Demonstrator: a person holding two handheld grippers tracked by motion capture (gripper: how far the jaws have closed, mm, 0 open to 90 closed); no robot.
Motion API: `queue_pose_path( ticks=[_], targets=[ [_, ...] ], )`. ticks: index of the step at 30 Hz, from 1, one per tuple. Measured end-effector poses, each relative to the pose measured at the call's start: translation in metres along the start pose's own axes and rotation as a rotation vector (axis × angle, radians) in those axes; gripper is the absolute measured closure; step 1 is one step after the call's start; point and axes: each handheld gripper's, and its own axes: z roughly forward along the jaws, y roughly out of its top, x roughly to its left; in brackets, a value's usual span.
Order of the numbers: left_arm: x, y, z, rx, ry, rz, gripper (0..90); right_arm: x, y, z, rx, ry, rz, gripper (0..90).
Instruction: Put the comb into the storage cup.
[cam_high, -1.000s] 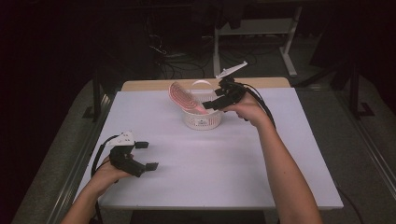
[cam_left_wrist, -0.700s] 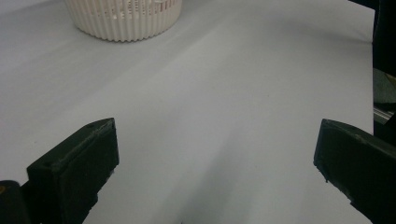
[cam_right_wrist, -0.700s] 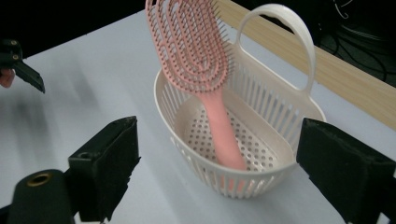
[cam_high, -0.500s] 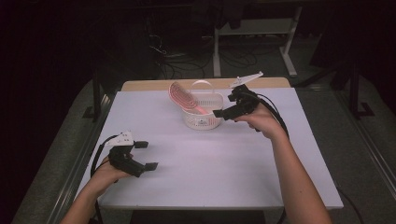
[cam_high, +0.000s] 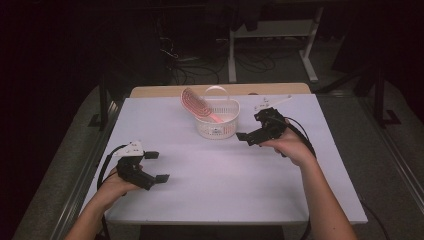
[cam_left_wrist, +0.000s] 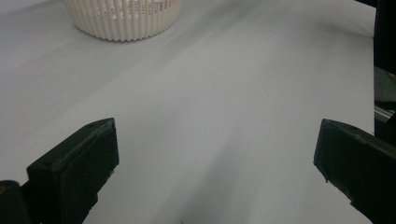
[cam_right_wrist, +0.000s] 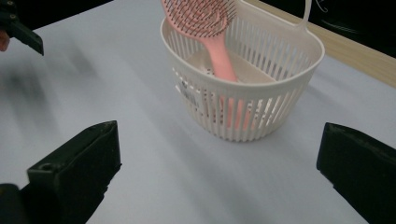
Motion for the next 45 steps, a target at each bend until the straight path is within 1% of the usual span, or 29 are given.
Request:
queue_pose_path(
  ticks=[4, 6, 8, 9, 10, 12, 14, 17, 24, 27, 33, 35, 41, 44, 45],
  targets=[
    [0.000, 0.000, 0.000, 0.002, 0.000, -0.002, 0.0, 0.004, -0.015, -0.008, -0.030, -0.007, 0.013, 0.0],
    [0.000, 0.000, 0.001, 0.004, 0.000, 0.000, 0.0, 0.005, -0.022, -0.009, -0.026, 0.002, 0.013, 0.0],
    [-0.001, 0.000, 0.001, 0.005, 0.000, 0.001, 0.0, 0.007, -0.029, -0.011, -0.031, -0.008, 0.010, 0.0],
    [-0.001, 0.000, 0.001, 0.003, 0.000, 0.000, 0.0, 0.007, -0.032, -0.013, -0.031, -0.003, 0.010, 0.0],
    [-0.001, 0.000, 0.000, 0.003, 0.000, 0.001, 0.0, 0.007, -0.035, -0.014, -0.029, -0.004, 0.017, 0.0],
    [-0.001, -0.001, 0.000, 0.004, 0.001, 0.000, 0.0, 0.008, -0.041, -0.015, -0.023, -0.010, 0.013, 0.0],
    [-0.001, -0.001, 0.000, 0.003, 0.002, -0.002, 0.0, 0.008, -0.047, -0.017, -0.021, -0.014, 0.020, 0.0],
    [-0.001, -0.002, 0.000, 0.003, 0.004, -0.004, 0.0, 0.010, -0.056, -0.022, -0.032, -0.020, 0.018, 0.0],
    [-0.001, -0.002, -0.002, 0.003, 0.007, -0.003, 0.0, 0.016, -0.076, -0.030, -0.023, -0.014, 0.027, 0.0],
    [-0.002, -0.002, -0.002, 0.005, 0.009, -0.004, 0.0, 0.018, -0.083, -0.033, -0.026, -0.017, 0.023, 0.0],
    [-0.002, -0.002, -0.003, -0.001, 0.010, -0.004, 0.0, 0.019, -0.095, -0.040, -0.048, -0.020, 0.036, 0.0],
    [-0.002, -0.002, -0.003, 0.000, 0.010, -0.003, 0.0, 0.020, -0.097, -0.041, -0.047, -0.021, 0.039, 0.0],
    [-0.002, -0.003, -0.003, -0.001, 0.011, -0.005, 0.0, 0.017, -0.110, -0.046, -0.064, -0.039, 0.056, 0.0],
    [-0.002, -0.003, -0.003, 0.003, 0.011, -0.004, 0.0, 0.016, -0.116, -0.046, -0.076, -0.043, 0.064, 0.0],
    [-0.002, -0.003, -0.003, 0.004, 0.012, -0.003, 0.0, 0.016, -0.117, -0.046, -0.075, -0.038, 0.062, 0.0]
  ],
)
